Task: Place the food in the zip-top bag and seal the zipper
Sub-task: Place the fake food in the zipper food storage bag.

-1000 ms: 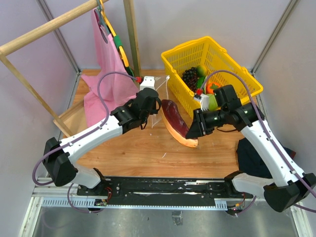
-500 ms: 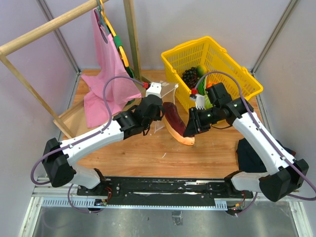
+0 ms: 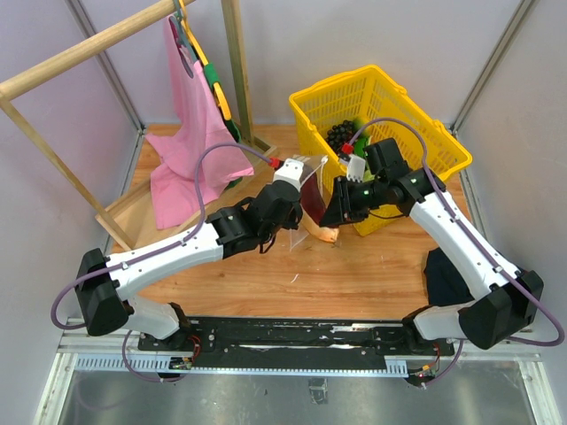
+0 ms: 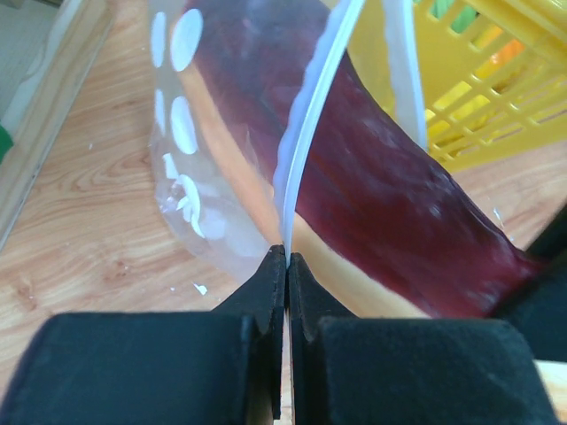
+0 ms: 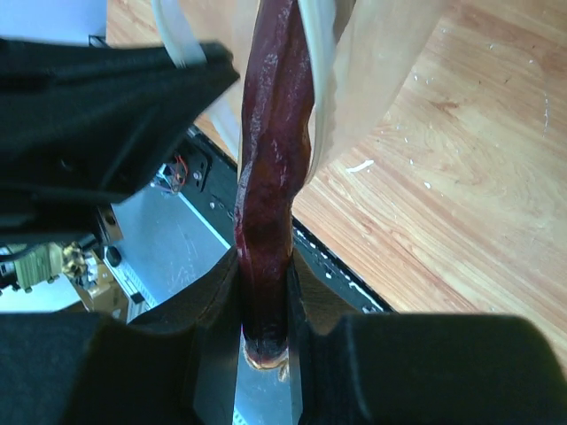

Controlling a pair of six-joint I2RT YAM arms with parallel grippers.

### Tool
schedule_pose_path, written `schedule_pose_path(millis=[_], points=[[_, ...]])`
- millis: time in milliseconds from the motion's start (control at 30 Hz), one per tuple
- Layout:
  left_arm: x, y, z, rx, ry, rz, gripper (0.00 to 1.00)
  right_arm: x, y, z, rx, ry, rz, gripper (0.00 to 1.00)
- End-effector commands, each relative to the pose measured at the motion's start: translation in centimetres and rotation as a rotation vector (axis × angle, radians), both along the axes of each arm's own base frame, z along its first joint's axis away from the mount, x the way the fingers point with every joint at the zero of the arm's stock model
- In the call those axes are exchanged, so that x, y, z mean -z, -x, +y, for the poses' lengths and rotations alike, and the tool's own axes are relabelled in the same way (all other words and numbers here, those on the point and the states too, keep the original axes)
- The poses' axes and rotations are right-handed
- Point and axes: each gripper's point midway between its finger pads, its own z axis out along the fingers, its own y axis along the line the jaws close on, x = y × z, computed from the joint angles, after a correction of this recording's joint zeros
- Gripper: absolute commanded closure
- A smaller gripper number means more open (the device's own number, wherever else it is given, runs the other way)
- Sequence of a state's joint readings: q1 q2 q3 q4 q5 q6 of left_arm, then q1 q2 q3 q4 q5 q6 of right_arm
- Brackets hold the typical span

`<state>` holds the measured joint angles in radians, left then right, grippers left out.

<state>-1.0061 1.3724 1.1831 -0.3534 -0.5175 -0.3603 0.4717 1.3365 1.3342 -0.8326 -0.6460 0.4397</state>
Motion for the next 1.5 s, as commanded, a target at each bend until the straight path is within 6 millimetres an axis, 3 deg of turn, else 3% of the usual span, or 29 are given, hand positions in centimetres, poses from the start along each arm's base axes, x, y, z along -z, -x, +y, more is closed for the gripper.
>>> schedule_pose_path(millis=[0, 300, 567, 933, 1200, 1467], points=[[-1.0, 1.1, -1.3, 0.06, 0.019, 0.003, 1.0, -1.3, -1.6, 1.2, 0.049, -0.042, -0.041, 0.99], [-1.1, 2.6, -3.5, 0.126, 0.071, 0.033, 1.0, -0.5, -3.2, 1.8, 0.135, -0.065, -0.036, 0.99], [-2.3, 4.3, -5.5, 0.2, 0.226, 0.085, 1.0, 0.5, -4.6, 1.9, 0.249, -0.051, -0.115, 0.99], [-2.1, 6.1, -6.8, 0.237, 0.377, 0.172, 1.0, 0.6, -5.9, 1.9, 0.395, -0.116, -0.241, 0.99], [-3.7, 7.3, -7.6, 0.283, 0.504, 0.198, 1.0, 1.8, -6.4, 1.7, 0.464, -0.155, -0.345, 0.99], [-5.0, 7.2, -6.1, 0.23, 0.597, 0.168, 1.0, 3.8, -5.4, 3.7, 0.353, -0.136, -0.308, 0.77]])
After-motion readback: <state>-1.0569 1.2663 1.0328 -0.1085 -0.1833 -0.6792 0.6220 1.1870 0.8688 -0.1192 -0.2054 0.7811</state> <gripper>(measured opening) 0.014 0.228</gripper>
